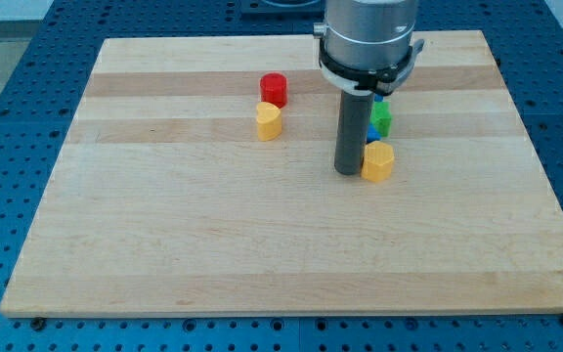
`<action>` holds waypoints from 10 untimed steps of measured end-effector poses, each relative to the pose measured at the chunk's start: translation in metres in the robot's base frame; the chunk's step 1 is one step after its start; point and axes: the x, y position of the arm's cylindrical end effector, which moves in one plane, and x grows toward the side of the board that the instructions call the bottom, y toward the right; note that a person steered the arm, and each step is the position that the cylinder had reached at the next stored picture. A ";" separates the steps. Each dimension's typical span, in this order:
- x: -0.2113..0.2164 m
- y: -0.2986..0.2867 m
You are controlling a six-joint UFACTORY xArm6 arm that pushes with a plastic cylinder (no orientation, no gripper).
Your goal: Push yellow heart towards bottom center
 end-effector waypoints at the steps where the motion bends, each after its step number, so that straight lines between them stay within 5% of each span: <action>1: 0.000 -0.025; 3: -0.001 -0.107; 6: -0.023 -0.046; 10: -0.096 -0.043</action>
